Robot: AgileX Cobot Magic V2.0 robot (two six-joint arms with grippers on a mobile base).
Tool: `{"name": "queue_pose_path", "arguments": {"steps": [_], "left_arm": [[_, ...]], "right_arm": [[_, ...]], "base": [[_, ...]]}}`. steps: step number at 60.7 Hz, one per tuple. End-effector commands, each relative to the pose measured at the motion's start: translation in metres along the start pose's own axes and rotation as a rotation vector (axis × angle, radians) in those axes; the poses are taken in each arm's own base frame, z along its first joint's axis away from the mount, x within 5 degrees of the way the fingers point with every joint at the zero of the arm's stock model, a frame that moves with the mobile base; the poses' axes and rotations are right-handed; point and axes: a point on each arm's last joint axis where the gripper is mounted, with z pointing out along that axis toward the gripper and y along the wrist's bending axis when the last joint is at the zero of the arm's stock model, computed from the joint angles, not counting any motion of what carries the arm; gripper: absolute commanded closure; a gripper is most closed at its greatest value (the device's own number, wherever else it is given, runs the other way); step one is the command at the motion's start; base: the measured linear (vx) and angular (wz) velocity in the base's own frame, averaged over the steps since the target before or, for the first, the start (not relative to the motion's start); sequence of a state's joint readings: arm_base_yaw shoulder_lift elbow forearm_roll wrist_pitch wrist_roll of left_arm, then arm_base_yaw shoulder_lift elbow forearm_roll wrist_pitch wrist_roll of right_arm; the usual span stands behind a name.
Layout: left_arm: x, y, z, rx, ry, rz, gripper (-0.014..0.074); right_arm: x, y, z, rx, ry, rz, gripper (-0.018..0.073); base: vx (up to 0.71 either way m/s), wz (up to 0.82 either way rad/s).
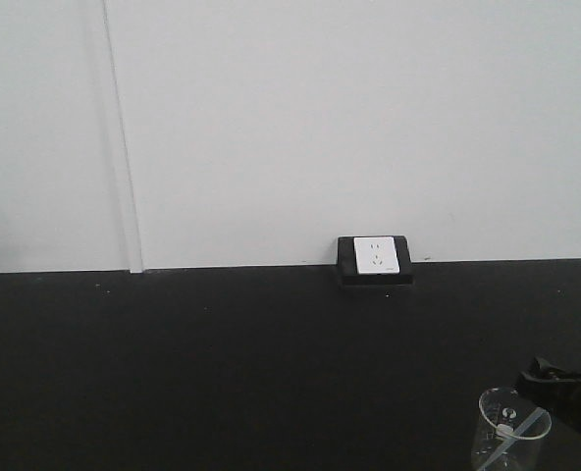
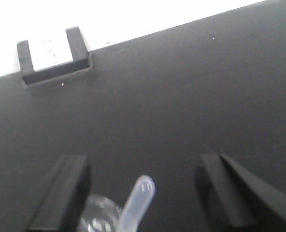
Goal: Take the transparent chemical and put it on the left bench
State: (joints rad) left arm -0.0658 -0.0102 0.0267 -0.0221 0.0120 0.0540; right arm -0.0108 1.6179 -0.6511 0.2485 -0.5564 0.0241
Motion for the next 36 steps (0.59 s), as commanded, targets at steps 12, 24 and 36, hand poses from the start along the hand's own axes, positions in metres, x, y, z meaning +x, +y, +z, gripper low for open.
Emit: {"name": "queue_pose_path", "arguments": {"steps": [12, 24, 36], "left_arm": [[-0.003, 0.000, -0.001, -0.002, -0.081, -0.009, 0.0600], [-0.003, 0.000, -0.001, -0.002, -0.081, -0.009, 0.0600], [-0.003, 0.000, -0.001, -0.002, -0.081, -0.009, 0.0600]], "right_arm": [[-0.022, 0.004, 0.015, 0.006, -0.101, 0.065, -0.0034], [-0.018, 0.001, 0.017, 0.032, -0.083, 0.101, -0.0014], [-0.013, 0.000, 0.020, 0.036, -0.065, 0.109, 0.0061]], "base": [[0.00, 0.00], [0.00, 0.00], [0.00, 0.00]]}}
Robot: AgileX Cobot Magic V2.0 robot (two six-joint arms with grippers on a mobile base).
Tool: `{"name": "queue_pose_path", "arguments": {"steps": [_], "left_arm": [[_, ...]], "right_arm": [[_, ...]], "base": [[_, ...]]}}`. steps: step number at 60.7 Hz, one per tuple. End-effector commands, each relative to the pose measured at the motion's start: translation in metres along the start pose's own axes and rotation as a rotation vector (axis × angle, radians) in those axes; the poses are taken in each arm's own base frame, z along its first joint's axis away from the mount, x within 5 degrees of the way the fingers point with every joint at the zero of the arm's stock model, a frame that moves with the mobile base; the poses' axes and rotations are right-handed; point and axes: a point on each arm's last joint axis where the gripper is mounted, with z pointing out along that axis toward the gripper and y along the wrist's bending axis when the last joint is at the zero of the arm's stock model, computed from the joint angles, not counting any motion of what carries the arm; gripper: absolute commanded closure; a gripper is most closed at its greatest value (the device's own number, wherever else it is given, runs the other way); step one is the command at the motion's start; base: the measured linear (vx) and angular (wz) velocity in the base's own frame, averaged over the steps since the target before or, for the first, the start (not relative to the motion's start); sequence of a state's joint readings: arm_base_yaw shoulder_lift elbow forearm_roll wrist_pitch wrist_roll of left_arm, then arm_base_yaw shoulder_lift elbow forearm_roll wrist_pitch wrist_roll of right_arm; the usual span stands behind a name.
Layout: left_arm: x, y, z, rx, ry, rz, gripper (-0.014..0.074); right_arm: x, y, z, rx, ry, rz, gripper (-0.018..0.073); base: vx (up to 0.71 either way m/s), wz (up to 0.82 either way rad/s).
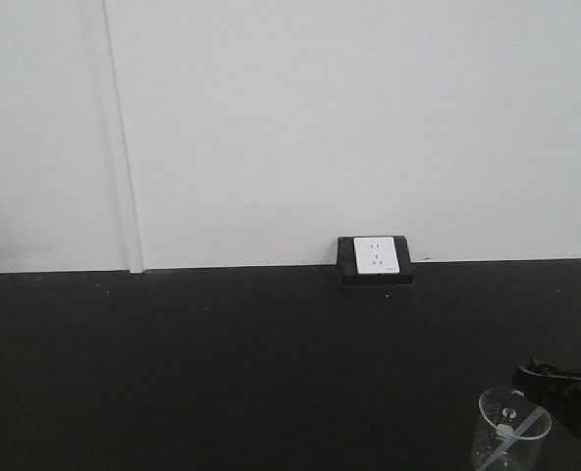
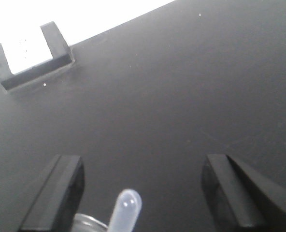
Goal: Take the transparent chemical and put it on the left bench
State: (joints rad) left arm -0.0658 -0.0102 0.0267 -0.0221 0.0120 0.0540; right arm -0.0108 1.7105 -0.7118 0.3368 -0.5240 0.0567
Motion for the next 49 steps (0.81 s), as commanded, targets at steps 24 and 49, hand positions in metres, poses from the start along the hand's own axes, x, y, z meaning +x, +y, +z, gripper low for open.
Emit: {"name": "queue_pose_path", "arguments": {"steps": [24, 49], "left_arm": [[-0.003, 0.000, -0.001, -0.002, -0.081, -0.009, 0.0600], [-0.003, 0.000, -0.001, -0.002, -0.081, -0.009, 0.0600]], "right_arm": [[-0.025, 0.009, -0.003, -0.064, -0.144, 0.005, 0.0329], [-0.069, 0.028, -0.048, -0.191, -0.285, -0.174, 0.0558]], "base": [[0.00, 0.00], [0.00, 0.00]]}}
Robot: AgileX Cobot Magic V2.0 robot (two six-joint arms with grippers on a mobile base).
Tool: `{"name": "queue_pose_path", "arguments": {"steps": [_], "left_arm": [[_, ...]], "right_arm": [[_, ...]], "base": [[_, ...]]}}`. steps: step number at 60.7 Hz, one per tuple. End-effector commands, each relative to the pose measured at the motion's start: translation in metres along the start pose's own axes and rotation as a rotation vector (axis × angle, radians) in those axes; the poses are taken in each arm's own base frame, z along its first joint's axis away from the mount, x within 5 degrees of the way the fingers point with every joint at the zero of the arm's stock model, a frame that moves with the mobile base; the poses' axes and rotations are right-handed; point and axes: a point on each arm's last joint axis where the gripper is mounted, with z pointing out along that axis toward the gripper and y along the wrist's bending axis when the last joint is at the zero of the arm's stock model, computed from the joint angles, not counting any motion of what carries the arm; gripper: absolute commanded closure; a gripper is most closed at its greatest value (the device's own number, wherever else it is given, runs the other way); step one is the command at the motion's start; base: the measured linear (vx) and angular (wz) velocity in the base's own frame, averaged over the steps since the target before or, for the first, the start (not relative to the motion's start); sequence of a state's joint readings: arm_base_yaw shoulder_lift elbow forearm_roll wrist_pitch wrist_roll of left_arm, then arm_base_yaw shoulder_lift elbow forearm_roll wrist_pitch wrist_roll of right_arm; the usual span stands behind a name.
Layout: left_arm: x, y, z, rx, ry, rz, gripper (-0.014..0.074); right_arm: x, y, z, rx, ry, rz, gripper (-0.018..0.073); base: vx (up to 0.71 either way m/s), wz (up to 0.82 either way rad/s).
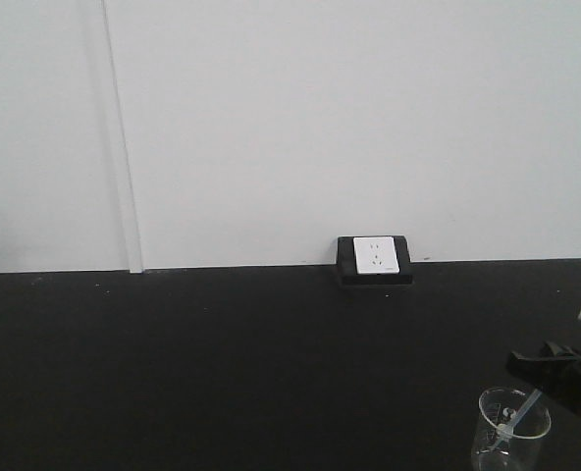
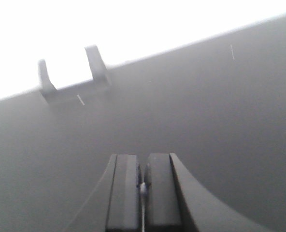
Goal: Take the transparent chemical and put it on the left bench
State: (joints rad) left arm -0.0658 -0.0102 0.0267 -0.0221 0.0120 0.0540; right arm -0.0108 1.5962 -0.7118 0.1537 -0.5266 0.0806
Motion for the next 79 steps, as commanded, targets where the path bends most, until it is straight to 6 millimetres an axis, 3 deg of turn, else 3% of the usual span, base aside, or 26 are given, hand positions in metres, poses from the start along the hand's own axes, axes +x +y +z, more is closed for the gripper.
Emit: {"name": "queue_pose_path", "arguments": {"steps": [1, 8, 16, 24, 34, 53, 79], "left_arm": [[-0.003, 0.000, -0.001, -0.002, -0.081, -0.009, 0.0600], [-0.003, 0.000, -0.001, -0.002, -0.081, -0.009, 0.0600], [-0.003, 0.000, -0.001, -0.002, -0.081, -0.009, 0.0600], [-0.003, 0.000, -0.001, -0.002, -0.081, -0.009, 0.0600], [-0.003, 0.000, -0.001, -0.002, -0.081, -0.009, 0.0600], [-0.003, 0.000, -0.001, -0.002, -0.081, -0.009, 0.0600], [-0.003, 0.000, -0.001, -0.002, -0.081, -0.009, 0.0600]], "right_arm": [[-0.045, 0.011, -0.022, -0.068, -0.183, -0.073, 0.0564], [-0.062, 0.023, -0.053, -0.140, -0.196, -0.178, 0.0569], [-0.065, 0.035, -0.099, -0.221, -0.272, -0.243, 0.0567], [-0.049, 0.045, -0.143, -0.320, -0.306, -0.271, 0.0566], [-0.025, 0.043, -0.175, -0.382, -0.303, -0.267, 0.0565], [0.007, 0.032, -0.189, -0.394, -0.264, -0.276, 0.0564], [0.008, 0.032, -0.189, -0.393, -0.256, -0.277, 0.0564]], "base": [[0.00, 0.00], [0.00, 0.00], [0.00, 0.00], [0.00, 0.00], [0.00, 0.00], [0.00, 0.00], [0.00, 0.00]]}}
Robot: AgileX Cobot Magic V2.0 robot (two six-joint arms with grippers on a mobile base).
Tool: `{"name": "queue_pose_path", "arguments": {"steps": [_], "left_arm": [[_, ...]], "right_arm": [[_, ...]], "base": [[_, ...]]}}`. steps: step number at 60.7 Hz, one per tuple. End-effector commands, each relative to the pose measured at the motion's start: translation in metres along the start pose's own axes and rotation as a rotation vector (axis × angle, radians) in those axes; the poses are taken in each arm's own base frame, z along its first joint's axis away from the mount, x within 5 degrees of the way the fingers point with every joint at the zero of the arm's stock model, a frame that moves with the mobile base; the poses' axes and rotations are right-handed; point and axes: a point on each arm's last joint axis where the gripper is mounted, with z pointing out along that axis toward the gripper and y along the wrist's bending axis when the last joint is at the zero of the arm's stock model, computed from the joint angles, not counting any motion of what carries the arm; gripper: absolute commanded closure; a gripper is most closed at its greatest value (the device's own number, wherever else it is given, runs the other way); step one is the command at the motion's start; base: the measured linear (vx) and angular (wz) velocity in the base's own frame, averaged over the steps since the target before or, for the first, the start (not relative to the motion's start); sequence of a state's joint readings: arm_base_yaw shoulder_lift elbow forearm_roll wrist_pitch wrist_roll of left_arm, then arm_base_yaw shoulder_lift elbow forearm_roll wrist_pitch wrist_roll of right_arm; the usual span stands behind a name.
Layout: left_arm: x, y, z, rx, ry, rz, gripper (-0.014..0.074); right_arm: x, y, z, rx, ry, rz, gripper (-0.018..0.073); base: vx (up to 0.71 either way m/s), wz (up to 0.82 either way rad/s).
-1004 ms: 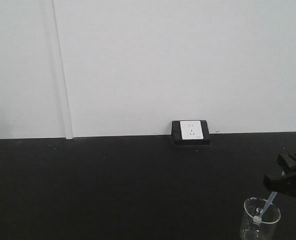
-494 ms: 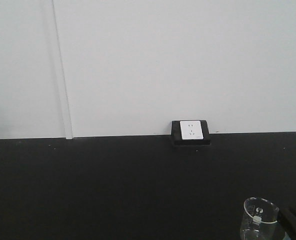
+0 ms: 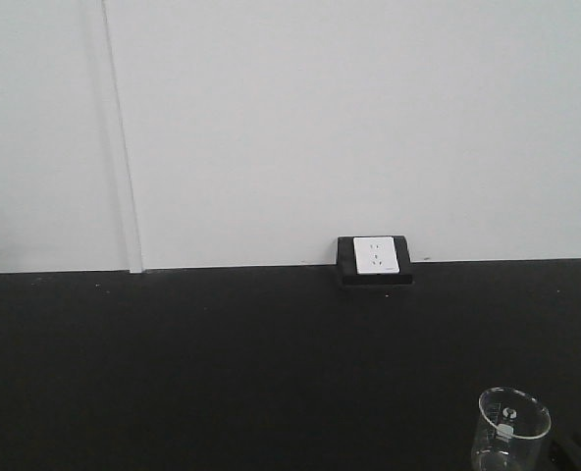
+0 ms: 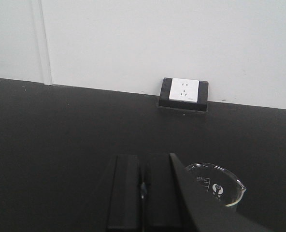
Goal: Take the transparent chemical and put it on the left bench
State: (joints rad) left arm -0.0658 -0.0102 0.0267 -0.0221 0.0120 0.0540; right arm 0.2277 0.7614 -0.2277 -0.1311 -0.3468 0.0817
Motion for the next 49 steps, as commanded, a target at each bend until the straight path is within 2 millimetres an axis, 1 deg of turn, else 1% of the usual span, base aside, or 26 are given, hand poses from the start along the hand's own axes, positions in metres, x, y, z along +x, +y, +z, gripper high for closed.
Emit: {"name": "queue_pose_path", "arguments": {"steps": [1, 29, 49], "left_arm": [[-0.0028, 0.0001, -0.0013, -0.002, -0.081, -0.009, 0.0600], [-0.0028, 0.0001, -0.0013, -0.002, -0.081, -0.009, 0.0600], [-0.0028, 0.0001, -0.0013, -0.002, -0.081, -0.009, 0.0600]], "right_arm": [[-0.0176, 0.0002, 0.0004, -0.006, -0.116, -0.004, 0.0564], [-0.0176, 0.0002, 0.0004, -0.006, -0.116, -0.004, 0.0564], [-0.0176, 0.0002, 0.0004, -0.006, -0.116, -0.004, 0.0564]], "base": [[0.00, 0.00], [-0.02, 0.01], [-0.15, -0.04]]}}
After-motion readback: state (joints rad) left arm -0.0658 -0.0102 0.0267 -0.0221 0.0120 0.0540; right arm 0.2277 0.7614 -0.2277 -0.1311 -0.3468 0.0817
